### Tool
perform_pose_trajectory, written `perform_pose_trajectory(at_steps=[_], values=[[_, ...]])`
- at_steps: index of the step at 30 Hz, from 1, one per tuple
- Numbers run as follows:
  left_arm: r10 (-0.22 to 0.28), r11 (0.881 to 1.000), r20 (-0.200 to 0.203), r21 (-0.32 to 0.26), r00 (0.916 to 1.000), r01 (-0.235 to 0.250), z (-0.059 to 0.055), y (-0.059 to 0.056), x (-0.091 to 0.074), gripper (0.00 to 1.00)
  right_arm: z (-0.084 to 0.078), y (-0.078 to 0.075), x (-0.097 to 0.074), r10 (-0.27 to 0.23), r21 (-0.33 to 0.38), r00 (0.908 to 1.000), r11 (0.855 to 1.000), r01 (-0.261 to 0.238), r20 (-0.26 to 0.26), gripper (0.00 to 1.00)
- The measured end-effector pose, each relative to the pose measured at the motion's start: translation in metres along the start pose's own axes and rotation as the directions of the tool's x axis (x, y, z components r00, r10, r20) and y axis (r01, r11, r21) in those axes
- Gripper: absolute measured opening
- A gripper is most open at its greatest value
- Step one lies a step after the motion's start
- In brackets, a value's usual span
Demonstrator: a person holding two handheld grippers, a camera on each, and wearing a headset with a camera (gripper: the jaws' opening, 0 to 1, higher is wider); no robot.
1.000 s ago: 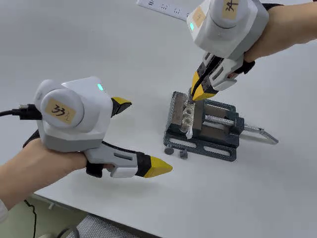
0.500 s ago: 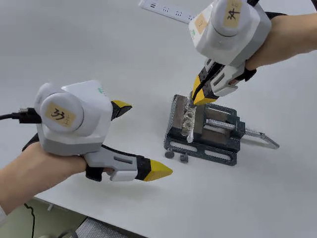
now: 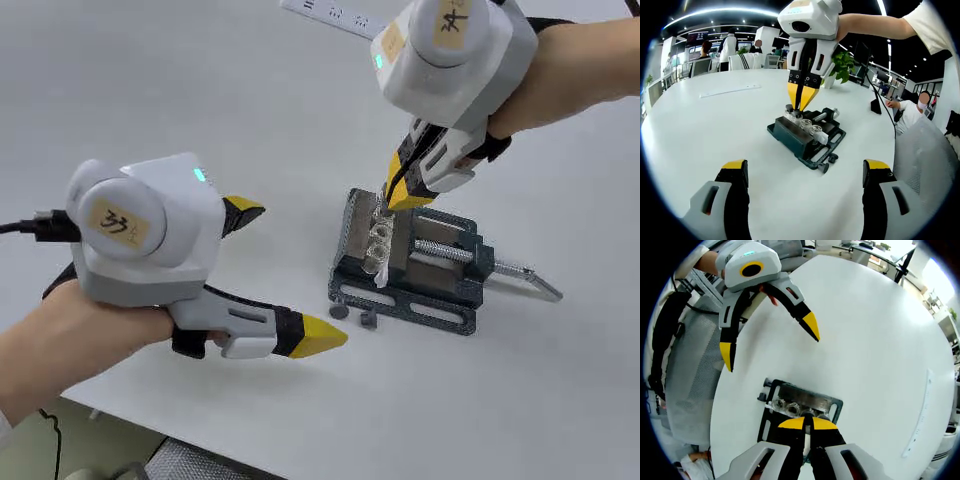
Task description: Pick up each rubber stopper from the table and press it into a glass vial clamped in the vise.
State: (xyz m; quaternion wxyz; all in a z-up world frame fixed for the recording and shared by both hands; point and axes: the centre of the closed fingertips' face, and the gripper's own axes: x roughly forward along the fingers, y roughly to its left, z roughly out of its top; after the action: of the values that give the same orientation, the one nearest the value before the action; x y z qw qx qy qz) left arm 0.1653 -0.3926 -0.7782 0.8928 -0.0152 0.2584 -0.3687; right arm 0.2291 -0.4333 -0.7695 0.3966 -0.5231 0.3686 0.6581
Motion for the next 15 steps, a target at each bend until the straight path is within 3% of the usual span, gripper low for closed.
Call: perform_pose_trajectory(at_steps=[15], values=[[0.008,1.0,0.008,-0.006,0.9999,-0.008,0.0031,0.0028,0.0004,0.94,-0.0016,-0.0017,-0.0001,-0.029,0.01,0.9993,1.0,0.029,-0.023,0.0]])
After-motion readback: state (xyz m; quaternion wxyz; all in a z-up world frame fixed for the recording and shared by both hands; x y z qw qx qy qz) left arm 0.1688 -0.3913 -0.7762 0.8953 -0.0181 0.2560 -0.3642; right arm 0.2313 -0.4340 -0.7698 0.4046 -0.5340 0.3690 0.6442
